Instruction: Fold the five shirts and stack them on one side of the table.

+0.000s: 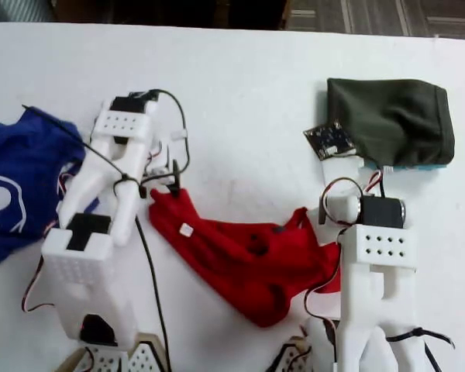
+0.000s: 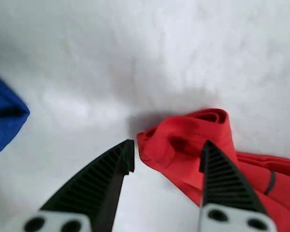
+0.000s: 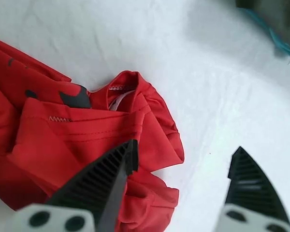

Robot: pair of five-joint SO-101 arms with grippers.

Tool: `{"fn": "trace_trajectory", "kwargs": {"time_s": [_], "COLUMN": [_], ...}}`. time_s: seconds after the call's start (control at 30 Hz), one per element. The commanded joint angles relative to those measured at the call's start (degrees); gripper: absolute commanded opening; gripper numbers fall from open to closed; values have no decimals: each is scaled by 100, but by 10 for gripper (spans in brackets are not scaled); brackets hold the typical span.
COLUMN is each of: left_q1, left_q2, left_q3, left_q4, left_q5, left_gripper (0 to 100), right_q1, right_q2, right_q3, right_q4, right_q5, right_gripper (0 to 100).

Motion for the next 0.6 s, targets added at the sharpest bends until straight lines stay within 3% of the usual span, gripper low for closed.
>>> {"fn": "trace_trajectory", "kwargs": {"time_s": [0.0, 0.43, 0.57], "left_q1": [35, 35, 44], "left_q2": [-26, -9, 308], "left_q3": [-101, -92, -110], "left_q4": [202, 53, 79], "left_q5": [62, 62, 62], "left_gripper": [233, 229, 110], "right_q1": [57, 57, 57], "right_q2": [-31, -31, -31], "right_q3": [-35, -35, -35], "right_q4": [-92, -84, -75], "right_q5": [-26, -26, -26], "right_gripper": [299, 299, 299]}}
